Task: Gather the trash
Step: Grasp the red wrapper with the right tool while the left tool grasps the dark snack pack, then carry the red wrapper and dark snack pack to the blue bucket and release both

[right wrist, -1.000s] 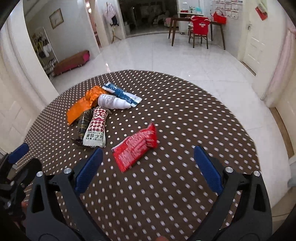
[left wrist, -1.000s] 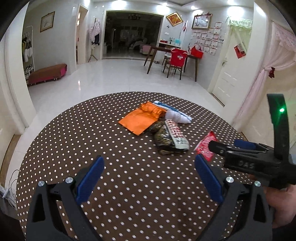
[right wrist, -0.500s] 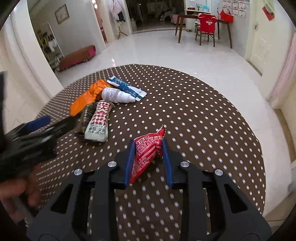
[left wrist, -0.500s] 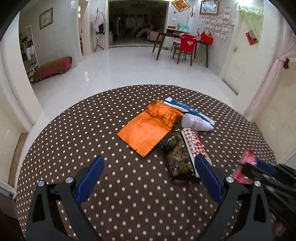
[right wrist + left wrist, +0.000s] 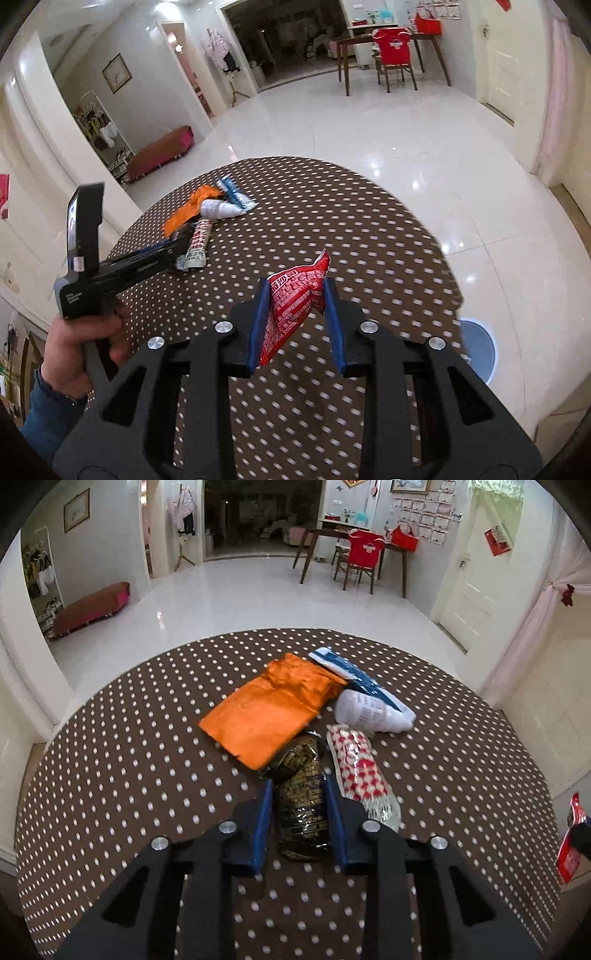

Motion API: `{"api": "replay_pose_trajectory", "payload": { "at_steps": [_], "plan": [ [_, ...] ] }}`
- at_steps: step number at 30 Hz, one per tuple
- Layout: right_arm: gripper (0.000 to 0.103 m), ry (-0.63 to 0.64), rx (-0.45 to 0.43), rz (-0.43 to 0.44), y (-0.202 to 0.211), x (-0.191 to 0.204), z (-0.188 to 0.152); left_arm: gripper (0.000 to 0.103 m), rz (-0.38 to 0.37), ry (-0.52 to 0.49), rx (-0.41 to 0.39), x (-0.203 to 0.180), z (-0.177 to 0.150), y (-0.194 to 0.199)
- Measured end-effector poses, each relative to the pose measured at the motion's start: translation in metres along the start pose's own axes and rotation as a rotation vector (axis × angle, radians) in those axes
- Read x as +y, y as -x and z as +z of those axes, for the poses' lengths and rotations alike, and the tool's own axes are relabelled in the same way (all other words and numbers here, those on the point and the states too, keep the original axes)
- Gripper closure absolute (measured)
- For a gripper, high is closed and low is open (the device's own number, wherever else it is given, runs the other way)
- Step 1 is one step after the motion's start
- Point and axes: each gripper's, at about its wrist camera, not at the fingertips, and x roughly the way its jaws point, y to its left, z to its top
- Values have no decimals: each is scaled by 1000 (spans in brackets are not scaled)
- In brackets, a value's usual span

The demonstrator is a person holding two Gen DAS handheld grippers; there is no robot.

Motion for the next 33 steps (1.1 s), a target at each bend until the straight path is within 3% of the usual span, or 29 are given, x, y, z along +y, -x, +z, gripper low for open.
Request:
{"api": "replay_pose_trajectory", "payload": {
  "at_steps": [12,22,28,33],
  "plan": [
    [74,-56,-32,5,24,-39,-11,79,-57,-19,-24,-6,-52,47],
    [74,-81,-99,7,53,-59,-9,80,-174,-84,-77,-56,-60,83],
    [74,-150,-160,-51,81,-101,-9,80,-249,-135,-90,-95,-55,88],
    [74,-251,-138,-146,81,-163,-20,80,-298,-164,-83,-125,-54,85]
  ]
}}
